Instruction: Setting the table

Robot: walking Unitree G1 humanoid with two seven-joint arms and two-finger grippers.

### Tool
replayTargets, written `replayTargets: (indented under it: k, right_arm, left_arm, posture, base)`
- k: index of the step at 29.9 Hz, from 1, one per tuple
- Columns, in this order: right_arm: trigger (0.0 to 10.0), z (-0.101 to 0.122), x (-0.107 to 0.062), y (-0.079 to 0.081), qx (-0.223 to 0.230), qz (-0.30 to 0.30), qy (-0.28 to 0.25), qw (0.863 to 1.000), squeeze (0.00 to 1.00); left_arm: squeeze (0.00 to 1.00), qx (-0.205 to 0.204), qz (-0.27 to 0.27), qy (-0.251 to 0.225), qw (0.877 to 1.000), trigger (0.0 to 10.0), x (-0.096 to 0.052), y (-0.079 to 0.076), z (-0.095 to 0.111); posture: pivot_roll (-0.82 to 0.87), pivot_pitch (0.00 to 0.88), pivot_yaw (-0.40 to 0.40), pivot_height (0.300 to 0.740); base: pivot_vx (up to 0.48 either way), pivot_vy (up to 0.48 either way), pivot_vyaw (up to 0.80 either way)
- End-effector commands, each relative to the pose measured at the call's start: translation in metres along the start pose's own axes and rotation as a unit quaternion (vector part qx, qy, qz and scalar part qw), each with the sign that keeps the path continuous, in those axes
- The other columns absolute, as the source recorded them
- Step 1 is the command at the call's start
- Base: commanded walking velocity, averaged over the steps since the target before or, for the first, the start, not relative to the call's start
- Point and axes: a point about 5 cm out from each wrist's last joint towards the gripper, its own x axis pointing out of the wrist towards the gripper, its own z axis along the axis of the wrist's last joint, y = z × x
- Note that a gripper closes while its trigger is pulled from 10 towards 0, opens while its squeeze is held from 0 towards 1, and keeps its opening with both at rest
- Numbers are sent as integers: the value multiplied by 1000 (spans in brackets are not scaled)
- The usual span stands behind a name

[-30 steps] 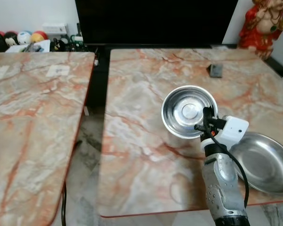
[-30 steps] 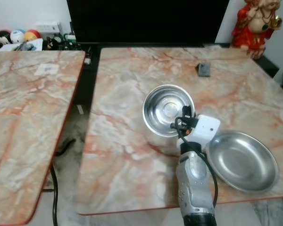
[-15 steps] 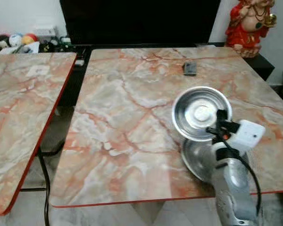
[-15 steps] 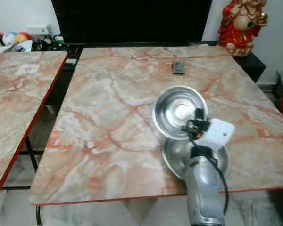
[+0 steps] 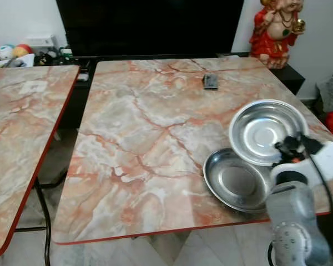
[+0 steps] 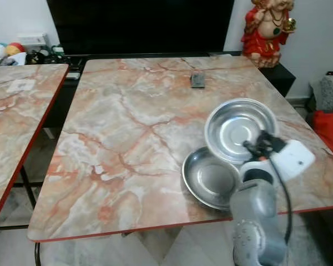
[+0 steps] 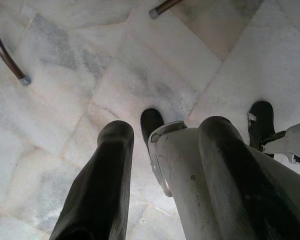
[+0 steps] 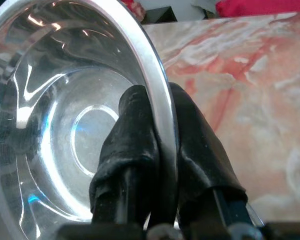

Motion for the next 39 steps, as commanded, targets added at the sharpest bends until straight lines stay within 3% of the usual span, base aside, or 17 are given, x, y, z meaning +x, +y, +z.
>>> replayTargets:
  k: [1,4,11,19,22,25,31,39]
  right_arm:
    - [10000,-5,-10,8,9,-12,55,998,0]
    - [10000,-18,-19,9,22,-21,119,992,0]
    - [10000,-30,-26,5,11,-34,161,986,0]
    - [10000,-42,-26,-12,-15,-66,212,975,0]
    - [10000,-48,-21,-17,-39,-54,230,971,0]
    - [10000,-56,-17,-24,-34,-55,247,967,0]
    - [10000,-60,-10,-34,-47,-60,258,963,0]
    - [10000,-55,-6,-30,-35,-55,244,968,0]
  left_arm:
    - [0,16,-11,32,999,10000,-4,0,-15]
    - [0,20,-14,31,999,10000,-4,0,-14]
    - [0,20,-13,33,999,10000,-4,0,-15]
    - [0,22,-12,38,999,10000,-5,2,-17]
    - [0,22,-12,36,999,10000,-5,2,-17]
    - [0,22,-14,35,999,10000,-4,1,-15]
    - [0,24,-14,32,999,10000,-3,1,-12]
    - [0,26,-13,33,999,10000,-4,3,-13]
  posture:
    - [-76,128,-26,740]
    - [-74,128,-27,740]
    - [-70,129,-25,740]
    - [-67,134,-23,740]
    - [-65,136,-23,740]
    - [-64,137,-21,740]
    - [-55,138,-21,740]
    - [-56,136,-17,740]
  base:
    - [0,0,0]
    - [0,0,0]
    - [0,0,0]
    - [0,0,0]
    - [0,0,0]
    - [0,0,0]
    - [0,0,0]
    - [0,0,0]
